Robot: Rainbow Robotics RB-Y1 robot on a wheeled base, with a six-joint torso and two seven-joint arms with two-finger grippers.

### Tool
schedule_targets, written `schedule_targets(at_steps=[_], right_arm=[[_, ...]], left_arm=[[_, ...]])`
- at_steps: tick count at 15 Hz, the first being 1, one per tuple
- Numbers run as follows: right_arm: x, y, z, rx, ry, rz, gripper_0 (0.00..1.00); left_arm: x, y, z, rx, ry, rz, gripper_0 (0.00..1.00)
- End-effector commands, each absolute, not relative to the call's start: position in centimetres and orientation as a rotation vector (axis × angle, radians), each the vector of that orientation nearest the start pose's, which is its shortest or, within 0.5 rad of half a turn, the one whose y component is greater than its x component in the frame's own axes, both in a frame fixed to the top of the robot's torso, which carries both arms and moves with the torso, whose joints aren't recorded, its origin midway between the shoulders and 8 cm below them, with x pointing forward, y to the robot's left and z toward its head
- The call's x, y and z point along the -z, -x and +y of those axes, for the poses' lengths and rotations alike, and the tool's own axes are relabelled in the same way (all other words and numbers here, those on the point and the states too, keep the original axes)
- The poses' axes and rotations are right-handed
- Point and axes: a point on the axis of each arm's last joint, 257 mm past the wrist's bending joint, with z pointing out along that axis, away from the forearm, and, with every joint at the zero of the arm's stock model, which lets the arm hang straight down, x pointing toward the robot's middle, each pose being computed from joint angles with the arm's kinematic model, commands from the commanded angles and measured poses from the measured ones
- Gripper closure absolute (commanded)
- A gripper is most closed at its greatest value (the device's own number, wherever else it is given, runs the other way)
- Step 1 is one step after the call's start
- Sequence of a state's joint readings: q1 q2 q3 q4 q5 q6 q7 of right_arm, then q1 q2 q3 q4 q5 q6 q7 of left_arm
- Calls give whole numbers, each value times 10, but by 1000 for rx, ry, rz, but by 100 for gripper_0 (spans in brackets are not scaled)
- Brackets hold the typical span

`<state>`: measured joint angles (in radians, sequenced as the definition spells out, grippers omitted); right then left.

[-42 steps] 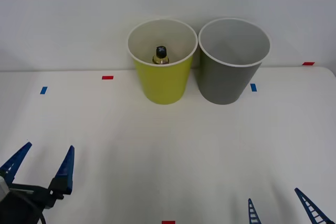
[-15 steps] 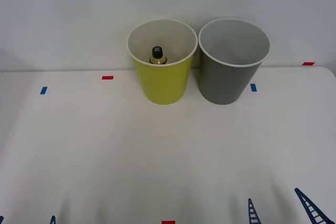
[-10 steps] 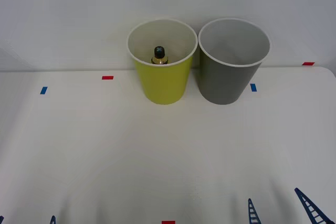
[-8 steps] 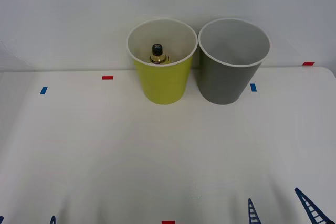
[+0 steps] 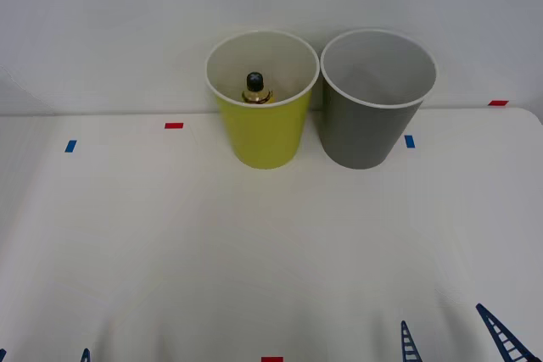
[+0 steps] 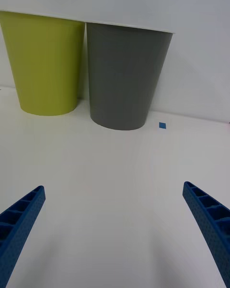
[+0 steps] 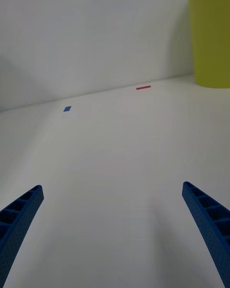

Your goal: Put cans in the gray bin and PET bottles in the light green bin.

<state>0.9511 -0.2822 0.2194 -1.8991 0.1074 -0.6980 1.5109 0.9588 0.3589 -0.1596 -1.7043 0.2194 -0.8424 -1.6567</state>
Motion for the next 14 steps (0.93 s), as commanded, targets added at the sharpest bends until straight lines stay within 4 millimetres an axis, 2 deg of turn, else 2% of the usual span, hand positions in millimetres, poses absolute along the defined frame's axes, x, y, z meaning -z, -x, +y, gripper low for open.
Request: schedule_targets(at_steps=[1, 14], right_arm=[[263, -237, -230, 6, 233, 1501, 0], [263, -237, -230, 6, 233, 1501, 0]], left_arm=[[298, -197, 329, -177, -78, 1560, 0], [298, -197, 329, -177, -78, 1560, 0]])
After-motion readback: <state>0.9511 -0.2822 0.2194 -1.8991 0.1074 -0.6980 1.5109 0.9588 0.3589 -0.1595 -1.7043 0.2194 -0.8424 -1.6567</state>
